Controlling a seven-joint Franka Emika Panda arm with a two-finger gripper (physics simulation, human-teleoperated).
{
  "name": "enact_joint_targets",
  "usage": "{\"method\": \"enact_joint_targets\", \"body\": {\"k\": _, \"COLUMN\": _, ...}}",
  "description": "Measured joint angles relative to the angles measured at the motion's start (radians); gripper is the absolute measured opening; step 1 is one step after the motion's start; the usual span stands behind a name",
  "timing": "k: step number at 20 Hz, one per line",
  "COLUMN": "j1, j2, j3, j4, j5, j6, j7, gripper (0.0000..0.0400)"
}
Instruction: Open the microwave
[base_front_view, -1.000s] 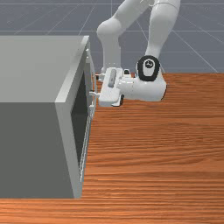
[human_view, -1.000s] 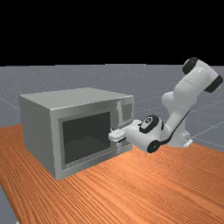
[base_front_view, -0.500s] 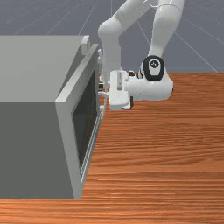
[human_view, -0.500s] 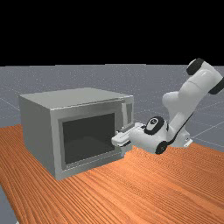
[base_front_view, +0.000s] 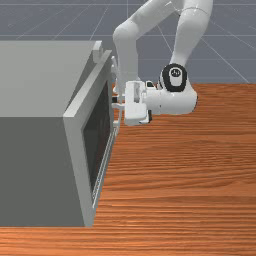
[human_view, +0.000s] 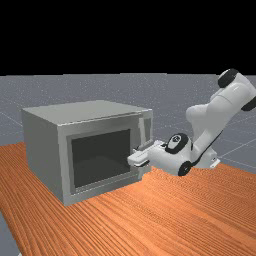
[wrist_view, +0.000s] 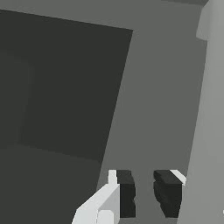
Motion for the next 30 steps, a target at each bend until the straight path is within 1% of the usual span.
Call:
{"method": "enact_joint_targets", "body": {"k": 1, "j1": 0.005, "j2": 0.007, "j3": -0.005, "j4": -0.001, "j5": 0.006, "j6": 0.004, "j7": 0.000, "gripper": 0.0082}}
{"method": "enact_joint_targets", "body": {"k": 2, "j1": 0.051, "j2": -0.007, "j3": -0.029, "j4": -0.054, "j5": -0.045, "j6": 0.047, "j7": 0.000, "gripper": 0.0084}}
{"method": "enact_joint_targets", "body": {"k": 4, "j1": 0.072, "j2": -0.001, "j3": -0.038, "j4": -0.059, "j5": -0.017, "j6": 0.024, "j7": 0.000, "gripper": 0.0070}}
{"method": "enact_joint_targets", "body": {"k": 5, "j1": 0.078, "j2": 0.003, "j3": -0.045, "j4": -0.059, "j5": -0.001, "j6": 0.018, "j7": 0.000, "gripper": 0.0056}}
{"method": "enact_joint_targets", "body": {"k": 6, "j1": 0.093, "j2": 0.005, "j3": -0.050, "j4": -0.067, "j5": -0.005, "j6": 0.023, "j7": 0.000, "gripper": 0.0034}}
{"method": "enact_joint_targets", "body": {"k": 7, "j1": 0.103, "j2": 0.007, "j3": -0.054, "j4": -0.065, "j5": 0.005, "j6": 0.021, "j7": 0.000, "gripper": 0.0023}}
{"method": "enact_joint_targets", "body": {"k": 8, "j1": 0.110, "j2": 0.012, "j3": -0.057, "j4": -0.060, "j5": 0.018, "j6": 0.018, "j7": 0.000, "gripper": 0.0033}}
{"method": "enact_joint_targets", "body": {"k": 9, "j1": 0.115, "j2": 0.017, "j3": -0.059, "j4": -0.056, "j5": 0.027, "j6": 0.019, "j7": 0.000, "gripper": 0.0033}}
{"method": "enact_joint_targets", "body": {"k": 10, "j1": 0.141, "j2": 0.001, "j3": -0.072, "j4": -0.086, "j5": 0.002, "j6": 0.047, "j7": 0.000, "gripper": 0.0046}}
{"method": "enact_joint_targets", "body": {"k": 11, "j1": 0.165, "j2": 0.000, "j3": -0.064, "j4": -0.081, "j5": 0.007, "j6": 0.043, "j7": 0.000, "gripper": 0.0164}}
{"method": "enact_joint_targets", "body": {"k": 12, "j1": 0.168, "j2": 0.006, "j3": -0.064, "j4": -0.065, "j5": 0.018, "j6": 0.041, "j7": 0.000, "gripper": 0.0107}}
{"method": "enact_joint_targets", "body": {"k": 13, "j1": 0.172, "j2": 0.006, "j3": -0.066, "j4": -0.061, "j5": 0.031, "j6": 0.035, "j7": 0.000, "gripper": 0.0118}}
{"method": "enact_joint_targets", "body": {"k": 14, "j1": 0.192, "j2": -0.002, "j3": -0.078, "j4": -0.083, "j5": 0.009, "j6": 0.061, "j7": 0.000, "gripper": 0.0118}}
{"method": "enact_joint_targets", "body": {"k": 17, "j1": 0.205, "j2": 0.007, "j3": -0.085, "j4": -0.083, "j5": 0.015, "j6": 0.067, "j7": 0.000, "gripper": 0.0119}}
{"method": "enact_joint_targets", "body": {"k": 18, "j1": 0.216, "j2": 0.004, "j3": -0.090, "j4": -0.089, "j5": 0.009, "j6": 0.068, "j7": 0.000, "gripper": 0.0132}}
{"method": "enact_joint_targets", "body": {"k": 19, "j1": 0.223, "j2": 0.005, "j3": -0.091, "j4": -0.085, "j5": 0.010, "j6": 0.066, "j7": 0.000, "gripper": 0.0163}}
{"method": "enact_joint_targets", "body": {"k": 20, "j1": 0.231, "j2": 0.005, "j3": -0.096, "j4": -0.082, "j5": 0.012, "j6": 0.063, "j7": 0.000, "gripper": 0.0177}}
{"method": "enact_joint_targets", "body": {"k": 25, "j1": 0.257, "j2": -0.003, "j3": -0.111, "j4": -0.089, "j5": -0.002, "j6": 0.063, "j7": 0.000, "gripper": 0.0193}}
{"method": "enact_joint_targets", "body": {"k": 26, "j1": 0.267, "j2": -0.023, "j3": -0.117, "j4": -0.097, "j5": -0.016, "j6": 0.068, "j7": 0.000, "gripper": 0.0195}}
{"method": "enact_joint_targets", "body": {"k": 27, "j1": 0.261, "j2": -0.025, "j3": -0.114, "j4": -0.097, "j5": -0.015, "j6": 0.060, "j7": 0.000, "gripper": 0.0221}}
{"method": "enact_joint_targets", "body": {"k": 28, "j1": 0.254, "j2": -0.026, "j3": -0.107, "j4": -0.099, "j5": -0.011, "j6": 0.054, "j7": 0.000, "gripper": 0.0173}}
{"method": "enact_joint_targets", "body": {"k": 29, "j1": 0.252, "j2": -0.028, "j3": -0.103, "j4": -0.096, "j5": -0.012, "j6": 0.050, "j7": 0.000, "gripper": 0.0174}}
{"method": "enact_joint_targets", "body": {"k": 30, "j1": 0.238, "j2": -0.018, "j3": -0.092, "j4": -0.070, "j5": 0.009, "j6": 0.019, "j7": 0.000, "gripper": 0.0175}}
